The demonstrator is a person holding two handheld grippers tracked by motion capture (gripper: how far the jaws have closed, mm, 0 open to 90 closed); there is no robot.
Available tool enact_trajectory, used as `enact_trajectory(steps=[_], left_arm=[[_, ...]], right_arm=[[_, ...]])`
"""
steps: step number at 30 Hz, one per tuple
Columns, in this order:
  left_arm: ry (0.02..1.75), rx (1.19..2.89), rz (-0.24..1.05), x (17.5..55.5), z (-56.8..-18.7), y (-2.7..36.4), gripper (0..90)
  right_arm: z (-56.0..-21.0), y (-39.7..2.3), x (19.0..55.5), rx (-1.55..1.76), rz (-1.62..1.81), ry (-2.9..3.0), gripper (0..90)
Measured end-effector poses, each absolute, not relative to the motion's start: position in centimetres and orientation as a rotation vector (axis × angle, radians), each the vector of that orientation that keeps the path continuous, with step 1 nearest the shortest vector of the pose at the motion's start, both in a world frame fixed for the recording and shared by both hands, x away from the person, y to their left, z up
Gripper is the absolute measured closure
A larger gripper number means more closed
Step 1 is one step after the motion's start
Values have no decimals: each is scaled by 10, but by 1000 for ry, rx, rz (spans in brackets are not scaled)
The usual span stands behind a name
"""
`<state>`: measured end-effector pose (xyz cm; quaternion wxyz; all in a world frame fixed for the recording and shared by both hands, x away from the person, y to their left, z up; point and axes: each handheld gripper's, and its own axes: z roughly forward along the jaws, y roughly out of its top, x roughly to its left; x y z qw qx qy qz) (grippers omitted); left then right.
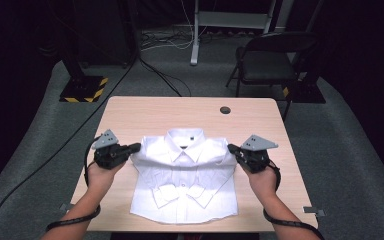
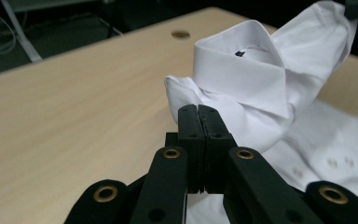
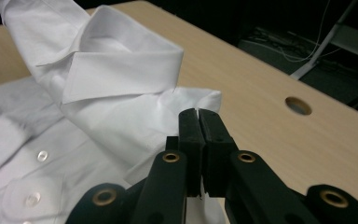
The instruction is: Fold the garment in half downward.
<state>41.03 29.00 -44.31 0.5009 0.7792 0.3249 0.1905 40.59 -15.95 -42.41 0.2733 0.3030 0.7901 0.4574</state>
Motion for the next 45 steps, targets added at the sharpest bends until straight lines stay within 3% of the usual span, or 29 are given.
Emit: enact_trajectory(steps=[6,23,37,39,45], left_arm=[[812,1969,401,396,-476,289,885],[884,2142,321,386,-518,289,882],[910,2150,283,395,-531,285,859],[909,2148,302,393,-528,284,767],[875,2118,375,399,-512,280,555]], right_arm=[[-459,-160,388,826,1167,2227,880],[-510,-165,383,998,1050,2459,866],[-526,-169,392,1048,1036,2477,852],[-525,-171,393,1088,1044,2467,787],[-505,-174,394,1070,1154,2437,721]])
